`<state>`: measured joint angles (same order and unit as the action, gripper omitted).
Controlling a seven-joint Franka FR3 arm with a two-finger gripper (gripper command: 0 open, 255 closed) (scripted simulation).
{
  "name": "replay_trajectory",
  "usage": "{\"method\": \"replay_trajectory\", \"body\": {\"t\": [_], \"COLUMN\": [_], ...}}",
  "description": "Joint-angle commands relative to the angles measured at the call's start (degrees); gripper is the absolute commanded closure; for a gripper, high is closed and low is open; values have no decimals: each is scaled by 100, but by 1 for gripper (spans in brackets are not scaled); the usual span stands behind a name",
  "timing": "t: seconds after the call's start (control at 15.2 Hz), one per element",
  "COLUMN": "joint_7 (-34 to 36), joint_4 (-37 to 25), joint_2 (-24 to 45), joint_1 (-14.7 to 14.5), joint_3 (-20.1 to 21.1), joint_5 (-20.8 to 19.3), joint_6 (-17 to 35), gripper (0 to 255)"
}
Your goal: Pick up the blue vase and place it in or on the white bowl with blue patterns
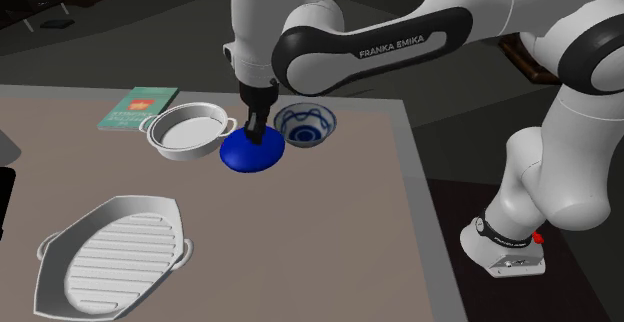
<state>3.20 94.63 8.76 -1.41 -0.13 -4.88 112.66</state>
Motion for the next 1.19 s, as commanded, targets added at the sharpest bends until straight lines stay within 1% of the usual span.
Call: {"method": "replay_trajectory", "body": {"t": [0.0,0.99,1.12], "joint_7": [-14,-100,-291], "joint_4": [-158,-1525,-1169], "joint_2": [-1,171,-159], "joint_1": [0,-9,109], "joint_3": [0,6,-67], "joint_5": [5,29,69], "joint_6": [-158,-1350,-1309], "gripper": [255,255,255]}}
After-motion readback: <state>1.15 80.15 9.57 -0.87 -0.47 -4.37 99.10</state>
